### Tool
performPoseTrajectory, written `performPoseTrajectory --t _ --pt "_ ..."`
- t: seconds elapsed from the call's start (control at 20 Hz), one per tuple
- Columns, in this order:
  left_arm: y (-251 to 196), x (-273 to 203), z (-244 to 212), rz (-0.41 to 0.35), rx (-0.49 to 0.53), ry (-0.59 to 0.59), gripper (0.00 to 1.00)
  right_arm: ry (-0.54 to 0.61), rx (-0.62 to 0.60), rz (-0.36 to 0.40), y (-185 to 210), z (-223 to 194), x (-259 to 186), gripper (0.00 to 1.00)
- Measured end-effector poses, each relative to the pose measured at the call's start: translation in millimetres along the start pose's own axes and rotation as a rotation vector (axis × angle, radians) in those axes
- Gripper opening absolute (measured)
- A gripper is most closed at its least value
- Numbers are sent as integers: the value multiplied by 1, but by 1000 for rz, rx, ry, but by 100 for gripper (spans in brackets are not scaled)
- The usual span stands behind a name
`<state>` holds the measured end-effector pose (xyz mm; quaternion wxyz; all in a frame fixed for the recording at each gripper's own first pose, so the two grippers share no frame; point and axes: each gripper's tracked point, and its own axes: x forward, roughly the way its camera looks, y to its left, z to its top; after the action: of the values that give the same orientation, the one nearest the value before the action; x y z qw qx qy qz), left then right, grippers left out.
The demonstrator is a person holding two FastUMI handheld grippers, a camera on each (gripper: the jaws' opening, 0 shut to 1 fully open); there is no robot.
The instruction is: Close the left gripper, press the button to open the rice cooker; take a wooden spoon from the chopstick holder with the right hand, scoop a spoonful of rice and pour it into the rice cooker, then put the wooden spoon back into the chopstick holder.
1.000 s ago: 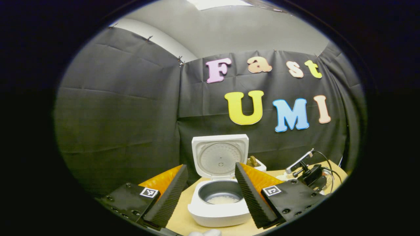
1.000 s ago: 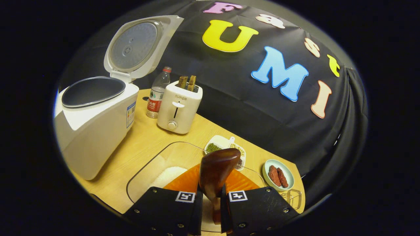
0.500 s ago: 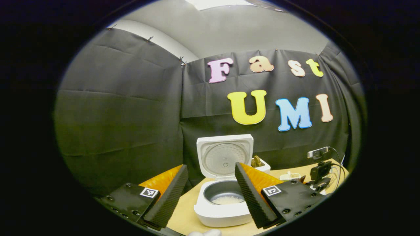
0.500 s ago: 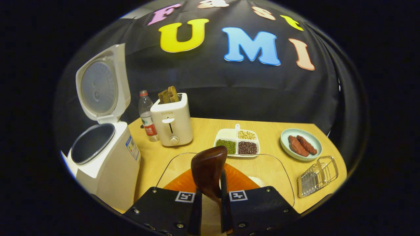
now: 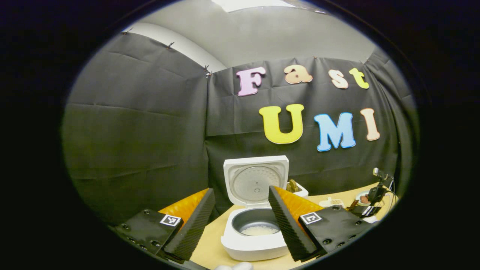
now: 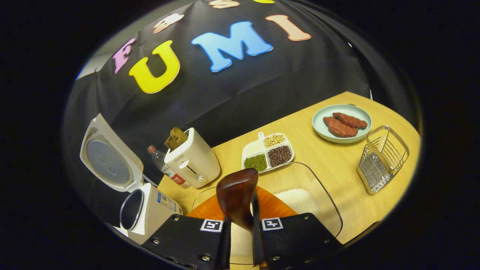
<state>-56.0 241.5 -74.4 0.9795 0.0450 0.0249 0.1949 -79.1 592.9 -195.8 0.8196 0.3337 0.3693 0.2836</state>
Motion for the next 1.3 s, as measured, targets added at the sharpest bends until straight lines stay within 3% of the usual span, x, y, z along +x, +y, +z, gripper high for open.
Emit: performPoseTrajectory --t 0.45,0.6,1.05,1.3 --pt "-5 1 11 -9 19 -13 98 -36 310 91 -17 13 -9 23" --pt "-7 1 15 -14 30 -20 98 -62 359 127 -14 25 -15 23" --pt "-11 3 23 -24 37 -27 100 -140 685 215 -22 72 -29 23" --pt "-11 5 24 -23 35 -28 100 -157 699 225 -21 83 -32 23"
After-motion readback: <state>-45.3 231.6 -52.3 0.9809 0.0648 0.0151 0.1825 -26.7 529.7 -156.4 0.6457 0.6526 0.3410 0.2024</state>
